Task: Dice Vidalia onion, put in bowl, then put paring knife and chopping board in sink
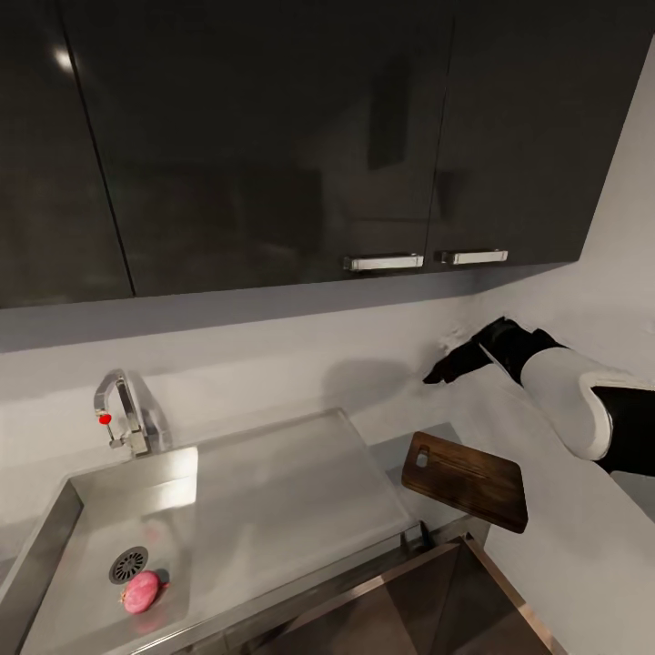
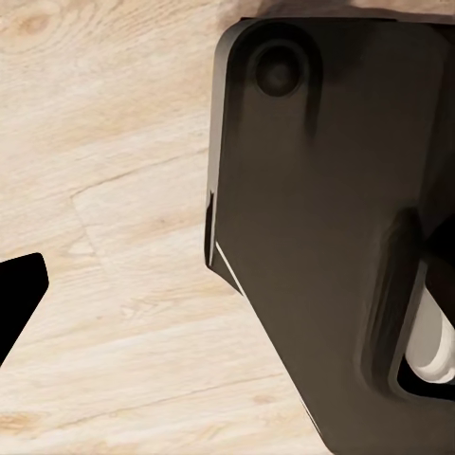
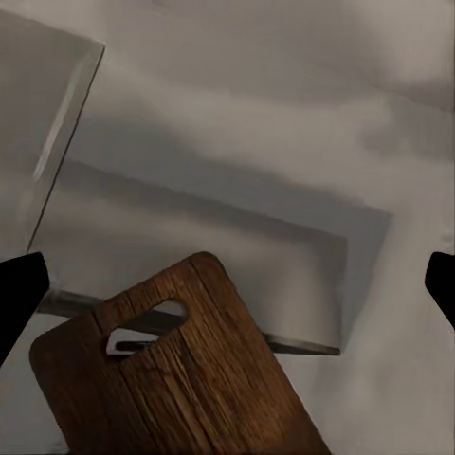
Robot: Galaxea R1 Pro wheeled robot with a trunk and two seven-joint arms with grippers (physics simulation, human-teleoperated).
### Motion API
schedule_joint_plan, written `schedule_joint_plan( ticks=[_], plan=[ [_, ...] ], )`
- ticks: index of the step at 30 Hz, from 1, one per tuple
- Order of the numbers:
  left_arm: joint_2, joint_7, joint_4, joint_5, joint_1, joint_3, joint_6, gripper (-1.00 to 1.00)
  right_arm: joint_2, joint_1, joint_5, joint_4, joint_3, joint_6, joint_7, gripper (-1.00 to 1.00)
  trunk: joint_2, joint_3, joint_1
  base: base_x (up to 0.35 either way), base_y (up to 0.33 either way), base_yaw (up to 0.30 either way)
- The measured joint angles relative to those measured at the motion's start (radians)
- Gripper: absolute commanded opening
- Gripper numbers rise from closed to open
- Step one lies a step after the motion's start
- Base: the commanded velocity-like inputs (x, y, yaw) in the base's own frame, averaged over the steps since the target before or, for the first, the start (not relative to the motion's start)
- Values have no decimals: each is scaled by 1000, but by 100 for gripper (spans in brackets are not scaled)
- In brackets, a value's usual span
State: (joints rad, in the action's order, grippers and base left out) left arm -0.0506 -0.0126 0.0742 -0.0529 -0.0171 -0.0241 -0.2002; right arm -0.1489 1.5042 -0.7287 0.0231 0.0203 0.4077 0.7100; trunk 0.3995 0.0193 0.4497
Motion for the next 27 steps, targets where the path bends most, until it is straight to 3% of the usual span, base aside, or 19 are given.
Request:
schedule_joint_plan(
  ticks=[5, 21, 27],
  plan=[
    [0, 0, 0, 0, 0, 0, 0, 100, 3, -5, -17, 1, -1, -16, 48, 100, 0, 0, 0, 0, 0, 0],
    [0, 0, -1, 0, 0, 0, 0, 100, 3, -6, -20, 1, -1, -59, 68, 100, 0, -3, 0, 0, 0, 0],
    [0, 0, -1, 0, 0, 0, 0, 100, 3, -6, -39, 0, -1, -63, 72, 100, 0, -11, 0, 0, 0, 0]
  ],
)
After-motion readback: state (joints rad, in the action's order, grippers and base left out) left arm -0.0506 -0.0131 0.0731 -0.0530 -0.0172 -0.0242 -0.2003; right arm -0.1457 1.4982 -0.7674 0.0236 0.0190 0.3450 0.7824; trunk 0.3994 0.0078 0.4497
